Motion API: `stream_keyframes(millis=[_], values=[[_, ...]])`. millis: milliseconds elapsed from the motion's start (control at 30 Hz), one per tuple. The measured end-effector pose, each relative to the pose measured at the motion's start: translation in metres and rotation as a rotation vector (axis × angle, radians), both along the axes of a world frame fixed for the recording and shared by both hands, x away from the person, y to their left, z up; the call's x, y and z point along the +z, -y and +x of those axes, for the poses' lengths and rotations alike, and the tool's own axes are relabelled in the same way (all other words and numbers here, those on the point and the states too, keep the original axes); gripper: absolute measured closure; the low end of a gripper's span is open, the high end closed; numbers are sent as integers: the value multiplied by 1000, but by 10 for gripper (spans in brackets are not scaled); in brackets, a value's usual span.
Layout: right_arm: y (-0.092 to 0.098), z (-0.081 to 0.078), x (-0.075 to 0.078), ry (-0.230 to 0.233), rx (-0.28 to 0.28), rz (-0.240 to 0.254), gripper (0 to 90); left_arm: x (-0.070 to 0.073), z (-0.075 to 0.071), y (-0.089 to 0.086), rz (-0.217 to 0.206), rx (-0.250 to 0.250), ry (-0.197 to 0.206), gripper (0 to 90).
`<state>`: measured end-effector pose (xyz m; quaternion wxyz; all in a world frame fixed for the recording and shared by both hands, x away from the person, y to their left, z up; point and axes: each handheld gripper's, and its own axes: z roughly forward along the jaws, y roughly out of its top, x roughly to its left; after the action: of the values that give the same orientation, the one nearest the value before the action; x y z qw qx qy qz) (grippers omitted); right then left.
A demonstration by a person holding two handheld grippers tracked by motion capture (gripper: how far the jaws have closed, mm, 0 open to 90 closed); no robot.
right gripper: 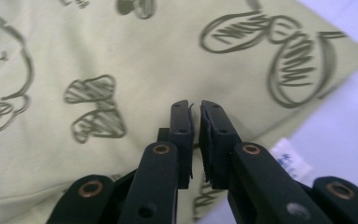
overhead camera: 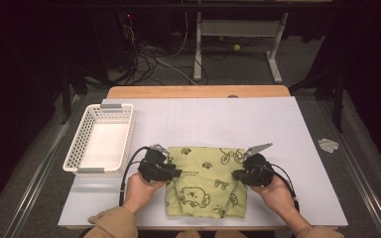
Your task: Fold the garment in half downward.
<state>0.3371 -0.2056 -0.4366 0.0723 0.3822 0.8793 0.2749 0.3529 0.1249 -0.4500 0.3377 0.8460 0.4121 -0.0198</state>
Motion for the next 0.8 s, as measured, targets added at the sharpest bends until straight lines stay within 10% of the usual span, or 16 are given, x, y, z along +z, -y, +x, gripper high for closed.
stream_keyframes(millis=[567, 800], values=[[19, 36, -6, -20, -180, 3, 701, -5, 35, 5, 42, 119, -25, 512], [16, 42, -9, -21, -174, -12, 878, -4, 42, 3, 55, 136, -36, 513]])
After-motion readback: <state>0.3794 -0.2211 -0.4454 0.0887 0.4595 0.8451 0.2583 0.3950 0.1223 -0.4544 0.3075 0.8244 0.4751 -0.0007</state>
